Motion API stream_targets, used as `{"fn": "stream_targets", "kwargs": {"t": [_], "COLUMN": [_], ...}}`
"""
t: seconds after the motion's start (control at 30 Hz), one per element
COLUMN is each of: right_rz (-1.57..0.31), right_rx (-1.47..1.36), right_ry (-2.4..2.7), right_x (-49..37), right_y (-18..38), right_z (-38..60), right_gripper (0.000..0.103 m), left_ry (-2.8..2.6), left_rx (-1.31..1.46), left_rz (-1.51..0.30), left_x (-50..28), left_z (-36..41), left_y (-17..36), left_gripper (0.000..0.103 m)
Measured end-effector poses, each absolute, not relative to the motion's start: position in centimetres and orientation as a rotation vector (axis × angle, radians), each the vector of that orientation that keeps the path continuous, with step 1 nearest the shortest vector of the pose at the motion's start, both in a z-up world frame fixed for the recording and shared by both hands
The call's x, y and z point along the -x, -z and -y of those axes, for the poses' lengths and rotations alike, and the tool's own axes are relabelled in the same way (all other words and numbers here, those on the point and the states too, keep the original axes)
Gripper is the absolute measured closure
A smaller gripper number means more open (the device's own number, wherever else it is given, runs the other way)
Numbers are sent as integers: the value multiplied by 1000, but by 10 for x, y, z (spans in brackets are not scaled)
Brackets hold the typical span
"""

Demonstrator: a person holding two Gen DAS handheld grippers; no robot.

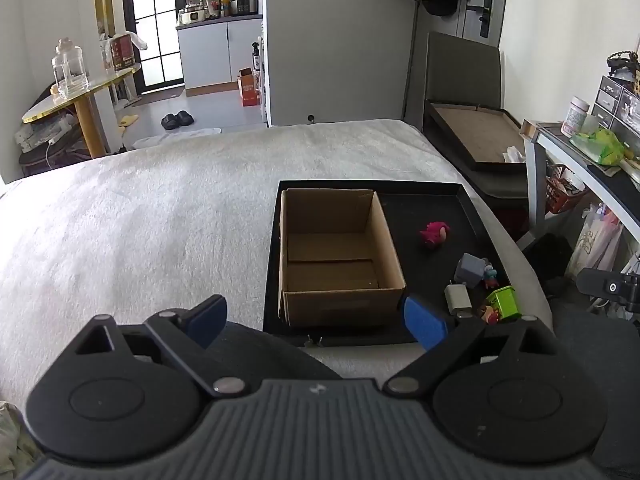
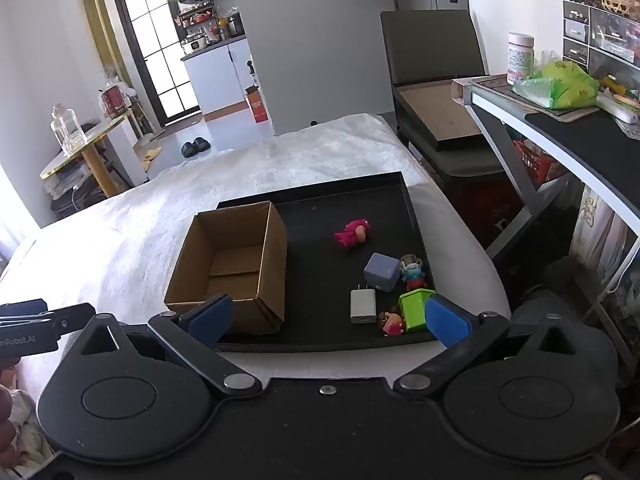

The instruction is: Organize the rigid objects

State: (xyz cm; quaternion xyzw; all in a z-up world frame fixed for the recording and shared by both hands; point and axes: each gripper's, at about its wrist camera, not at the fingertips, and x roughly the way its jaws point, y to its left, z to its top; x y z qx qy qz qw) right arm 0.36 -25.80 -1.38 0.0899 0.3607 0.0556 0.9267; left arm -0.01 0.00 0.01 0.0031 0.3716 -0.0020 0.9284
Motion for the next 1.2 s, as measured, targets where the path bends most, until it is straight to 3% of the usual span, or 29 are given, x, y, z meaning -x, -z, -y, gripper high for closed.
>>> {"fn": "stream_targets", "kwargs": {"t": [1.2], "right_rz": [-710], "right_rx": [-156], "right_ry": [-132], "right_x": [0], "right_y": [1], "right_z": [255], "right_gripper": [0], "left_ry": [0], "left_rx": [9], "left_rz": [-757], "left_x": [7], "left_z": [-7], "left_y": [-4], "left_gripper": [8]}}
